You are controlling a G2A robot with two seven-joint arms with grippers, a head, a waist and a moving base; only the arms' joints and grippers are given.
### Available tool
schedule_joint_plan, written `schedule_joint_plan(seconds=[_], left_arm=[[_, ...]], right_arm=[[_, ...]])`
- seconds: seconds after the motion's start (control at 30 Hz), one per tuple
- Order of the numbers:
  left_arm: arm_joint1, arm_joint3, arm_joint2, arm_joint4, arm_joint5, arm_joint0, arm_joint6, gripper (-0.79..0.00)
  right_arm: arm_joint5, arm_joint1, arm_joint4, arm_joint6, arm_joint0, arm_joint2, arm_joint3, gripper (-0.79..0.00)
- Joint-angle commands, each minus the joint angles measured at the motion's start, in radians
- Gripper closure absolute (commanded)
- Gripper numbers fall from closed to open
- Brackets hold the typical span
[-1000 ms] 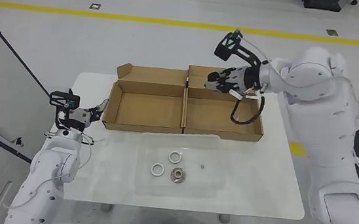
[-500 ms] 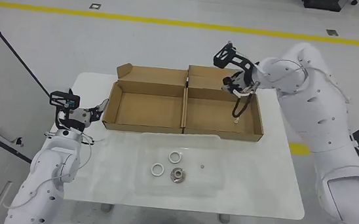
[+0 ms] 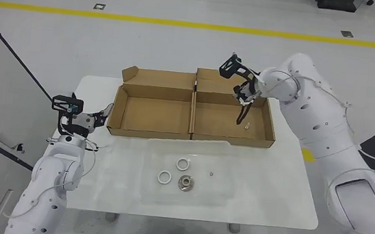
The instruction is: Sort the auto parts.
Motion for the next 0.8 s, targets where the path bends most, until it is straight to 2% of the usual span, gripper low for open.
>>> schedule_joint_plan(seconds=[0.0,0.23,0.37,0.77], left_arm=[[0.000,0.000,0.000,0.000,0.000,0.000,0.000,-0.785],[0.000,0.000,0.000,0.000,0.000,0.000,0.000,-0.785],[0.000,0.000,0.000,0.000,0.000,0.000,0.000,-0.785],[0.000,0.000,0.000,0.000,0.000,0.000,0.000,-0.785]], right_arm=[[0.000,0.000,0.000,0.000,0.000,0.000,0.000,0.000],[0.004,0.000,-0.006,-0.020,-0.011,-0.002,-0.001,0.000],[0.044,-0.009,-0.007,-0.041,-0.019,-0.022,0.072,0.000],[0.087,-0.108,0.021,-0.089,0.058,-0.188,0.375,0.000]])
